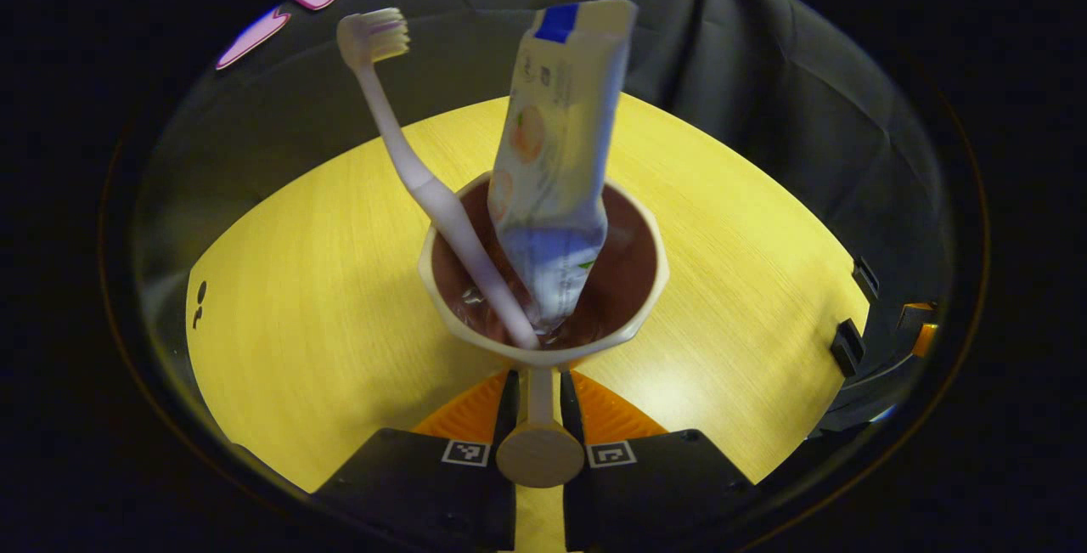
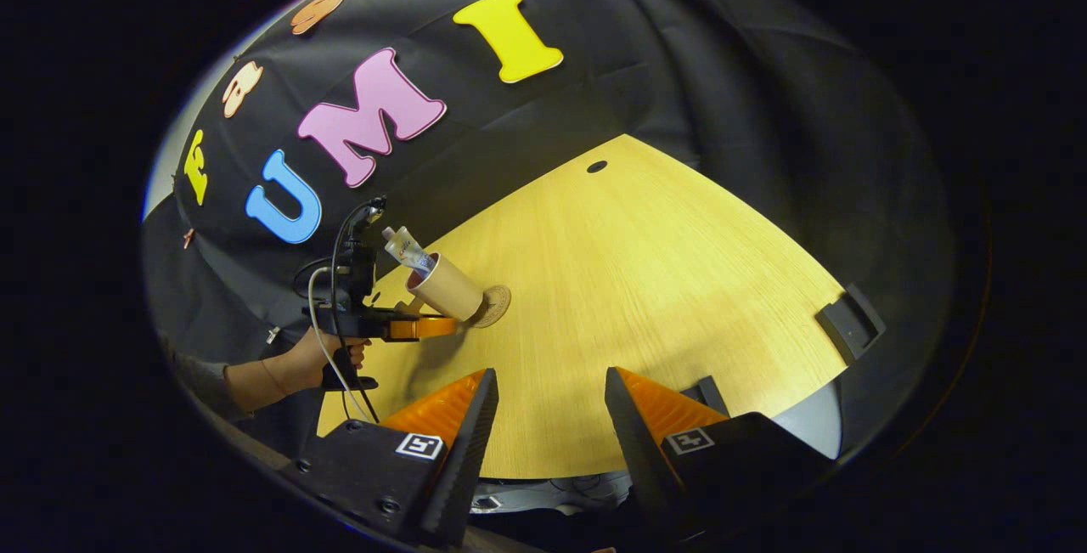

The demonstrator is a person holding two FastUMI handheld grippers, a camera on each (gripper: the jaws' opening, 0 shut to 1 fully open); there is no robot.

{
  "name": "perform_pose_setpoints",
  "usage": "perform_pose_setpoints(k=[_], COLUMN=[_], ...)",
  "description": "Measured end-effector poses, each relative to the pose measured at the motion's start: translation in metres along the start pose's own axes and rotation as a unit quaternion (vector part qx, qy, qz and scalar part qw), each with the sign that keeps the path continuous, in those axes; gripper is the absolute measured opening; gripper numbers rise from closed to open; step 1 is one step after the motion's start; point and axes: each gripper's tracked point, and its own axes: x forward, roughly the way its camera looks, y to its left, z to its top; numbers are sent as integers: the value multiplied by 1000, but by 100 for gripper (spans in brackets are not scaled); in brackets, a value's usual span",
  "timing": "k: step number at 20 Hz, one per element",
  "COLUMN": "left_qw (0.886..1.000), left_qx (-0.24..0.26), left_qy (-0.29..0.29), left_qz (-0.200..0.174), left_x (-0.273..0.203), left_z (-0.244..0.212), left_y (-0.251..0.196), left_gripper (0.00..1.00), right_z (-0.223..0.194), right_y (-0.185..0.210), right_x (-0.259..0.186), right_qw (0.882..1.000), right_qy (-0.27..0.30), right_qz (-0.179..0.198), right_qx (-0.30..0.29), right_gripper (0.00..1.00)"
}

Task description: Put the toothbrush and toothpaste on the desktop into the cup, then pick up the cup and place it on the coaster on the desktop.

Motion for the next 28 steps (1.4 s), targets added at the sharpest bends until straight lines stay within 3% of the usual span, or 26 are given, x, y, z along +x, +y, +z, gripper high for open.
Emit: perform_pose_setpoints(k=[4,5,6,8,9,11,12,13,14,15,16,19,24,25,28], left_qw=[1000,1000,1000,1000,1000,1000,1000,1000,1000,1000,1000,1000,1000,1000,1000], left_qx=[11,11,12,14,13,15,15,17,17,15,11,9,13,14,15], left_qy=[8,9,10,12,14,13,12,12,10,11,12,14,-1,-5,-22], left_qz=[2,2,2,7,8,11,10,9,9,7,6,2,-9,-6,-11], left_x=[16,19,22,27,28,29,30,29,30,30,30,32,22,20,11], left_z=[4,4,4,3,3,1,1,0,1,0,1,-1,4,6,9], left_y=[-8,-10,-10,-8,-8,-6,-7,-6,-5,-5,-4,-7,-7,-6,-11], left_gripper=[27,31,27,31,27,31,27,31,27,31,27,30,42,62,75], right_z=[1,2,2,3,3,3,3,2,2,1,1,1,2,2,5], right_y=[-12,-15,-17,-17,-18,-19,-19,-19,-19,-19,-19,-17,-14,-13,-10], right_x=[-4,-5,-5,-4,-5,-5,-5,-4,-4,-4,-4,-2,1,0,2], right_qw=[1000,1000,1000,1000,1000,1000,999,999,999,999,999,999,1000,1000,1000], right_qy=[-3,-3,-2,-2,-2,0,-1,-1,0,1,2,1,2,2,-1], right_qz=[-13,-16,-18,-21,-22,-24,-25,-25,-25,-25,-24,-23,-22,-22,-18], right_qx=[13,14,15,17,18,20,21,22,21,21,22,21,18,18,14], right_gripper=[79,78,78,79,79,79,79,79,79,79,79,79,79,79,79])
